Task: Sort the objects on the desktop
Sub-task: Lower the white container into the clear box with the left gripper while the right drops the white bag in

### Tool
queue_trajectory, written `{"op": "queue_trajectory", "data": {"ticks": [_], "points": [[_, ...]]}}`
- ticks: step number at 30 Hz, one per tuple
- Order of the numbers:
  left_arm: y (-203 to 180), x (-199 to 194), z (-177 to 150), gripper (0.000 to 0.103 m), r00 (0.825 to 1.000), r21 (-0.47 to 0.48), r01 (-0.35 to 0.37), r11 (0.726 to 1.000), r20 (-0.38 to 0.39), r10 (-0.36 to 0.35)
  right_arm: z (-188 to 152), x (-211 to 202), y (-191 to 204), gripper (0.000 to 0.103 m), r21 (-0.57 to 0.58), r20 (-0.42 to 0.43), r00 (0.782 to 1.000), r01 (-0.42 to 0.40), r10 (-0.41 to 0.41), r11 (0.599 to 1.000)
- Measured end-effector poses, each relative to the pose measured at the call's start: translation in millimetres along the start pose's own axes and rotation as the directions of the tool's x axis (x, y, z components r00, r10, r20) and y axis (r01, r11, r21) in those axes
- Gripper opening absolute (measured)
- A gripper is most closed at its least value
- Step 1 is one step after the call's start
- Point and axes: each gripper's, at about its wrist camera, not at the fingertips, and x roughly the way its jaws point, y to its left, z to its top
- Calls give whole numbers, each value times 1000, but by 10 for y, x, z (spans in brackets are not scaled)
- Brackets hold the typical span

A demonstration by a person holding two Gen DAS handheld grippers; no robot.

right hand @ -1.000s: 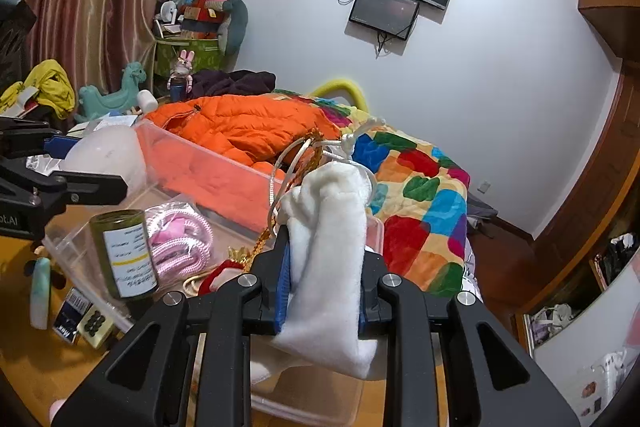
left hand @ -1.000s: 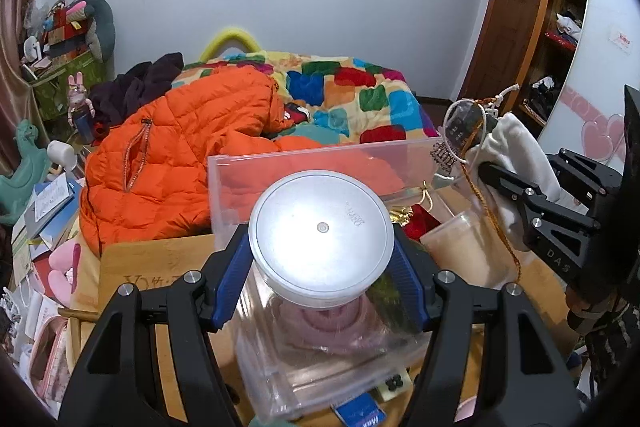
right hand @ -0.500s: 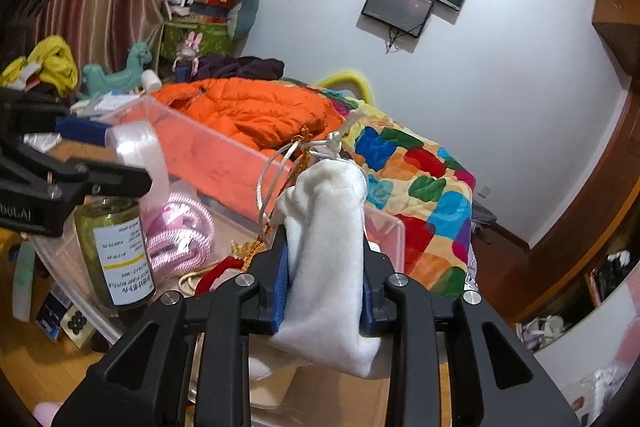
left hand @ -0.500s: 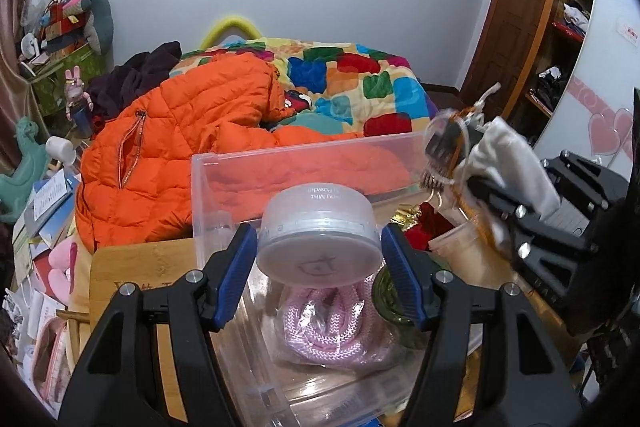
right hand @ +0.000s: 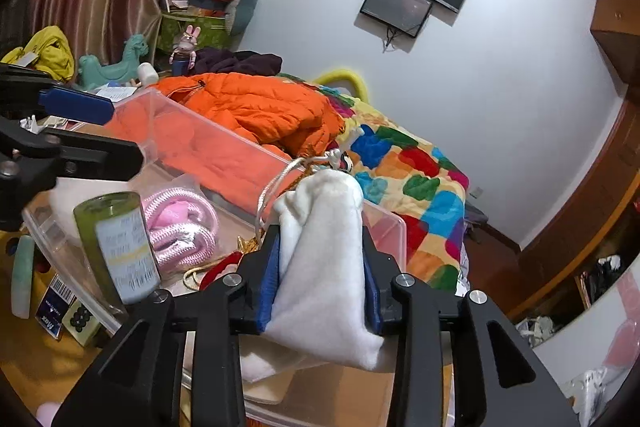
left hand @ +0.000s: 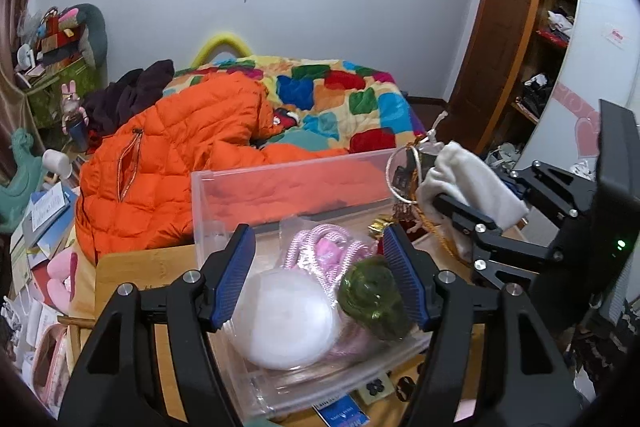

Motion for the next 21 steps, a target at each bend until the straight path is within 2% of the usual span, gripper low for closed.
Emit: {"op": "queue_trajectory", "data": {"ticks": [1, 3, 10, 11, 12, 14, 21], "points": [[-15, -25, -6, 66, 1000, 5, 6, 1000, 4, -6, -6, -18, -18, 35, 5, -3, 1000, -1, 1, 1000], [-39, -58, -14, 66, 1000, 13, 12, 1000, 11, -12, -15, -66, -42, 47, 14, -3, 1000, -6, 6, 1000], [-78, -131, -52, 70, 1000, 20, 21, 1000, 17, -21, -101, -275, 8, 51, -33, 20, 1000, 8, -7, 999], [-75, -134, -55, 71, 1000, 18, 22, 1000, 16, -22, -109, -299, 7, 54, -35, 20, 1000, 4, -3, 999], [-74, -141, -59, 72, 1000, 16, 24, 1000, 15, -24, -120, -328, 5, 61, -38, 15, 1000, -6, 6, 999], [-65, -167, -73, 72, 1000, 14, 24, 1000, 16, -24, -139, -368, -1, 66, -38, 14, 1000, -7, 8, 999], [-32, -304, -151, 73, 1000, 14, 10, 1000, 24, -11, -267, -531, 18, 66, -60, 12, 1000, 1, 0, 998]]}}
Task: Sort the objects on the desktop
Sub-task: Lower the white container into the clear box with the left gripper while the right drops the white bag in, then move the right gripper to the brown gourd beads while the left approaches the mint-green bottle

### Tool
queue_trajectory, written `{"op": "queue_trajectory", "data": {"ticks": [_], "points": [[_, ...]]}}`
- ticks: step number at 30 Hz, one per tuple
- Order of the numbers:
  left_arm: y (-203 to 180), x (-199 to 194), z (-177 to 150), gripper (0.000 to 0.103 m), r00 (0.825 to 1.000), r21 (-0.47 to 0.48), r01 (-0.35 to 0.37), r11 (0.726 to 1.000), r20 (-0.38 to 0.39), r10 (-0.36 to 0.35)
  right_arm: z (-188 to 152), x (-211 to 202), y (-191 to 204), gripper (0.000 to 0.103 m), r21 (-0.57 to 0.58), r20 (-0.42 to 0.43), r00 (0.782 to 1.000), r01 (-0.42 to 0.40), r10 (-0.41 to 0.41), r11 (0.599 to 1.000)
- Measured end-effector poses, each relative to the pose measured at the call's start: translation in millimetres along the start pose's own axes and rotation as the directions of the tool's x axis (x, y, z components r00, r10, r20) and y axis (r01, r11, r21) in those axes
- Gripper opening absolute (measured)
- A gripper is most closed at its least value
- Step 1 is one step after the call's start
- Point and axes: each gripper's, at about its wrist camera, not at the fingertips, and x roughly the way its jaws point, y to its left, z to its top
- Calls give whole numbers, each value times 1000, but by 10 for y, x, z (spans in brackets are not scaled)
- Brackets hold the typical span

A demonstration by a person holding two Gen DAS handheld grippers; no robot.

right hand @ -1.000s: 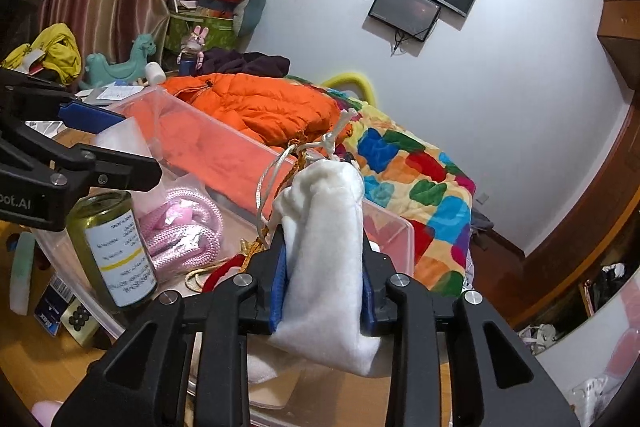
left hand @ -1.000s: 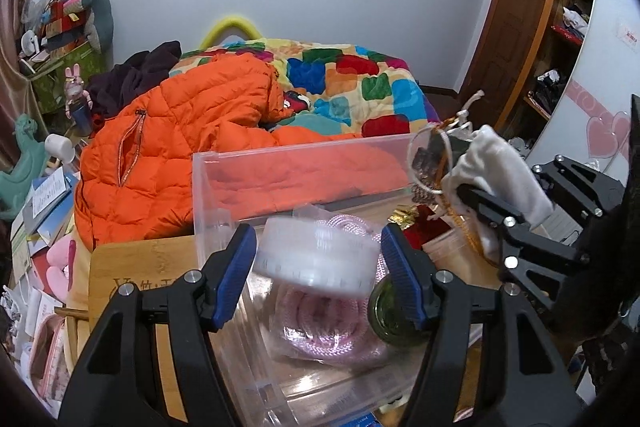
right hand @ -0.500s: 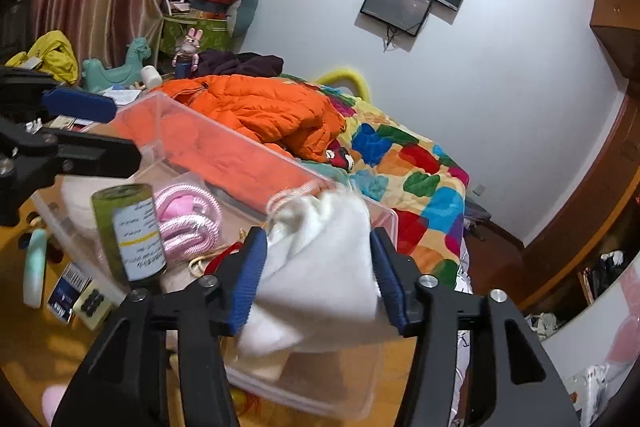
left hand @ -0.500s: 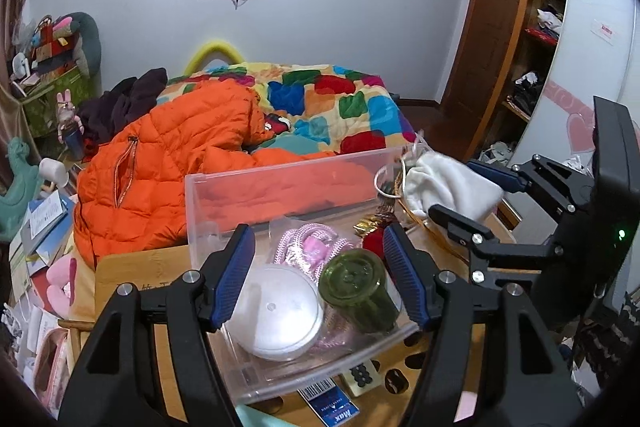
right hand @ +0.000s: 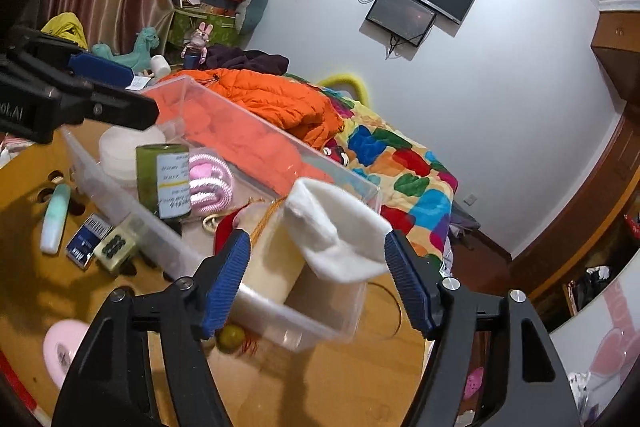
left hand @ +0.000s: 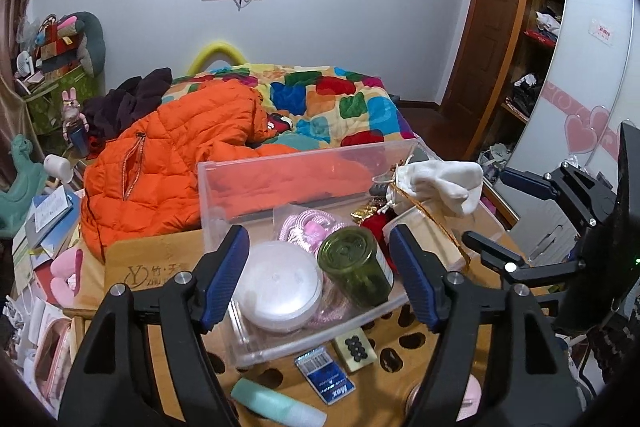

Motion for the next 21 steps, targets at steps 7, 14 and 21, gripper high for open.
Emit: {"op": "queue_trajectory", "data": {"ticks": [7, 14, 21], "points": [[51, -166, -91, 74, 1000, 1, -18, 1000, 1, 18, -100, -99, -9, 66, 4, -19, 1000, -9, 9, 1000], [109, -309, -301, 75, 998, 23, -57, 998, -14, 57, -321, -243, -48, 66, 26, -33, 999, -15, 15, 1000], [181, -307, -682, 75, 991, 51, -96, 994, -91, 100, -703, -211, -157, 66, 109, -115, 991, -50, 63, 993]]}}
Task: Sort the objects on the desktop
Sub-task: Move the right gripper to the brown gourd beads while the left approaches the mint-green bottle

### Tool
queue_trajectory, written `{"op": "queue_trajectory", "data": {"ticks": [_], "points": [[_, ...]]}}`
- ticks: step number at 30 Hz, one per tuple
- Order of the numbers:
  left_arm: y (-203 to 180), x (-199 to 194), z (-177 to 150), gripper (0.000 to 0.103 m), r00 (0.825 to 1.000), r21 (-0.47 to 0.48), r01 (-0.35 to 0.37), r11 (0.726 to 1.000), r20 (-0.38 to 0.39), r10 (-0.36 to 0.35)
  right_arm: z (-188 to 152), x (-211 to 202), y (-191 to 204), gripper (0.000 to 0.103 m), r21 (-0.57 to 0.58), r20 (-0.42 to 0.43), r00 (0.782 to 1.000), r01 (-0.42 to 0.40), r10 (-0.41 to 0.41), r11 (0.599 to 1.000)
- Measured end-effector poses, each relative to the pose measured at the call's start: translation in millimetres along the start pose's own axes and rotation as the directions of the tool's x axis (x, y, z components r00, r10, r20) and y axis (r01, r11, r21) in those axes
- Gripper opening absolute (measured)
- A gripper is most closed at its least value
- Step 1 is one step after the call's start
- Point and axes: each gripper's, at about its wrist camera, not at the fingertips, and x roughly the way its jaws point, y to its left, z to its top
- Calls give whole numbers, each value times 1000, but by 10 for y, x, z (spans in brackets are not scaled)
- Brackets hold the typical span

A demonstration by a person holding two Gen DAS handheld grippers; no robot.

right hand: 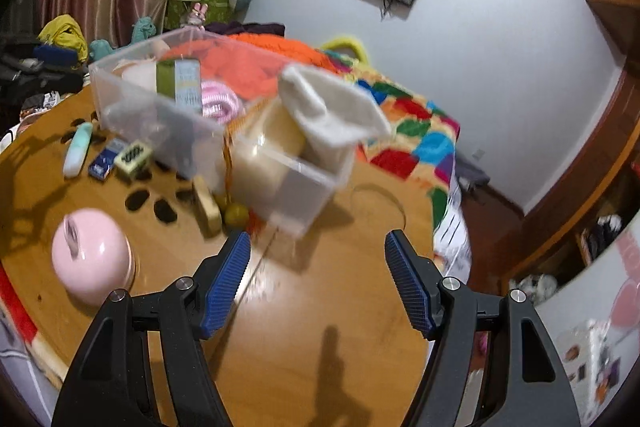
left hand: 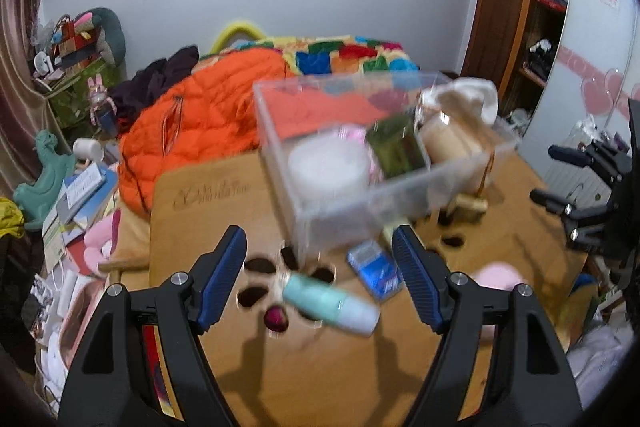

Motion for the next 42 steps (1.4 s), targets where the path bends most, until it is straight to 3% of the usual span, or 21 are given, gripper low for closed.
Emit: {"op": "queue_trajectory", "data": {"ticks": [8, 13, 18, 28, 32, 34, 42], "points": [[57, 174, -324, 75, 996, -25, 35, 999, -87, -38, -38, 178, -20, 65, 54, -32, 997, -66, 68, 996], [56, 286, -444, 75, 989, -8, 66, 998, -132, -67, -2, 321, 69, 65, 91, -51, 987, -148, 153, 985], [18, 361, -461, 75, 986, 26, 85, 996, -148, -81, 28, 414, 143, 46, 87, -59, 990, -119, 124, 989], [-173, 435, -416, 79, 990, 129, 58, 990, -137, -40, 67, 563, 145, 43, 116, -85, 980, -172, 182, 978], [-168, 420, -422, 76, 993, 121, 52, 991, -114, -38, 91, 593, 211, 32, 106, -83, 976, -192, 201, 976], [-169, 397, -431, 70, 994, 118, 48, 992, -99, -37, 103, 609, 232, 32, 110, -83, 972, -211, 220, 971], [-165, 359, -463, 70, 996, 96, 53, 994, -80, -45, 142, 592, 328, 32, 120, -74, 956, -274, 284, 954]]}}
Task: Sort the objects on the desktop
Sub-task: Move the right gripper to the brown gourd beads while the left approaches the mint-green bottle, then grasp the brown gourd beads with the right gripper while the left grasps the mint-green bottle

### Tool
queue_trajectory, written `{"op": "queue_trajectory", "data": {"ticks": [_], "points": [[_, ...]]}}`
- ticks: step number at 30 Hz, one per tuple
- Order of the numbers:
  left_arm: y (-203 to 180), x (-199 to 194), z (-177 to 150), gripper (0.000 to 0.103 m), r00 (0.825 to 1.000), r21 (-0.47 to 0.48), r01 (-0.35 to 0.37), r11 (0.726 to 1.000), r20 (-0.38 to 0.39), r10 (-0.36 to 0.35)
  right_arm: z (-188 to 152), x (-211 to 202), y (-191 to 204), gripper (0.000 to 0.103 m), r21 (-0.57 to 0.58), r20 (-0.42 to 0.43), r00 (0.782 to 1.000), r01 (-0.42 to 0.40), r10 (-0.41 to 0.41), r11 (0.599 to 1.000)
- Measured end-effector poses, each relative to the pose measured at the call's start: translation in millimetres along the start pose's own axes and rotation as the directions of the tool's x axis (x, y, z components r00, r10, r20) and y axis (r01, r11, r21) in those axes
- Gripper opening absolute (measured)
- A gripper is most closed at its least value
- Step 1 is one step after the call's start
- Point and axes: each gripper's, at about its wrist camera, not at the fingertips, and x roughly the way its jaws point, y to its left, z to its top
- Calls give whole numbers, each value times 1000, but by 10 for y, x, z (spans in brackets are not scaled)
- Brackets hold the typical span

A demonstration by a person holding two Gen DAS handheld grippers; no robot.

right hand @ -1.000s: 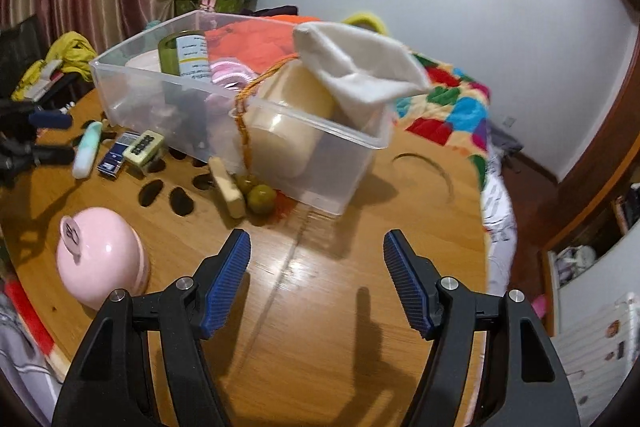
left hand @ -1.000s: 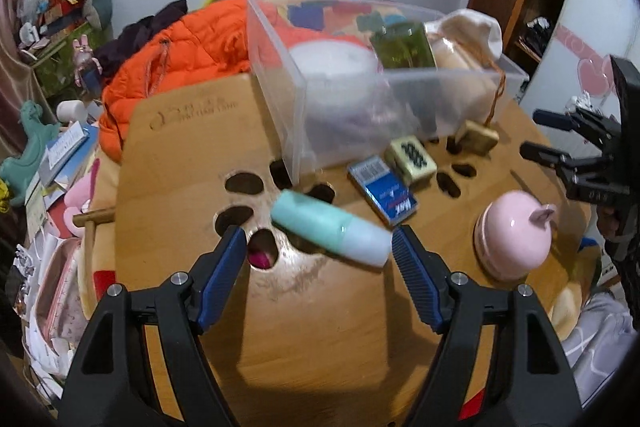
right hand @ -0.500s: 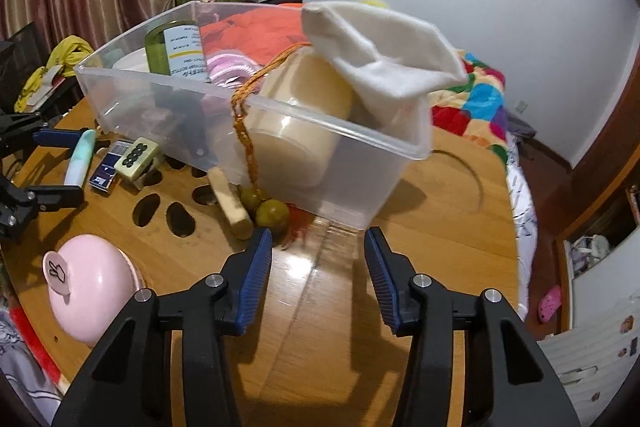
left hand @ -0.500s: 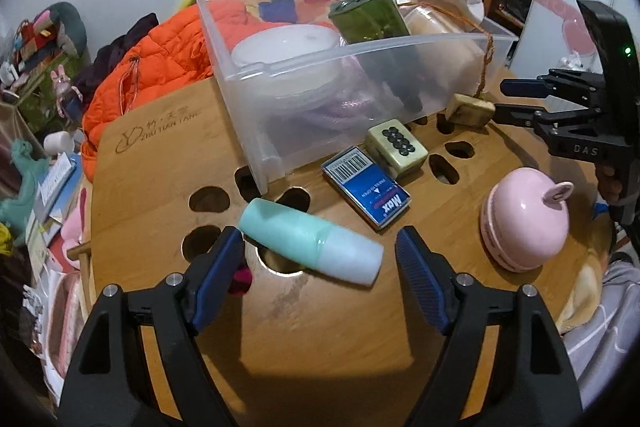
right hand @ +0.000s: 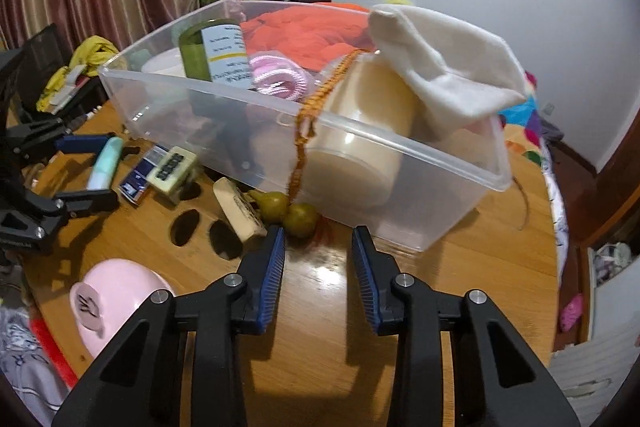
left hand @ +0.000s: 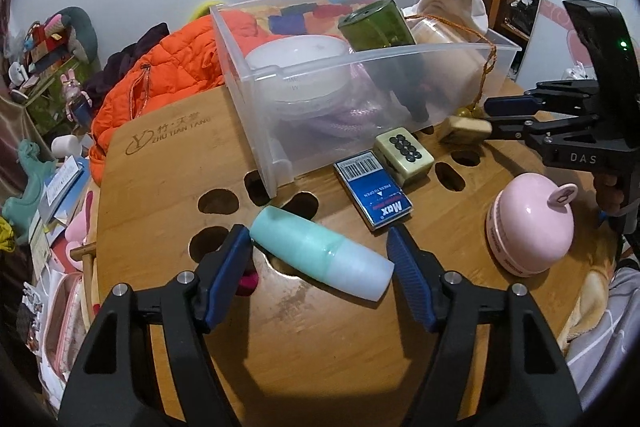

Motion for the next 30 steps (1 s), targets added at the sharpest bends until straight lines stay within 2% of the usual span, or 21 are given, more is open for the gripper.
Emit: {"op": "queue_trajectory", "data": {"ticks": [7, 11, 19, 22, 30], "points": [[-32, -137, -11, 70, 999, 0, 20, 1000, 38, -20, 93, -22, 164, 32, -20, 15, 1000, -27, 27, 999], [-3, -185, 1, 70, 998, -15, 29, 999, 57, -28, 107, 13, 228, 31, -35, 8, 1000, -4, 4, 999], [22, -233, 1, 70, 995, -59, 53, 997, 83, -48, 144, 105, 135, 33, 45, -45, 997, -55, 57, 997], [24, -251, 5, 70, 995, -62, 54, 997, 92, -48, 141, 118, 225, 31, 15, -28, 999, -16, 16, 1000], [57, -307, 21, 70, 992, -90, 60, 994, 113, -49, 141, -24, 181, 29, 35, 25, 999, -44, 43, 998]]}}
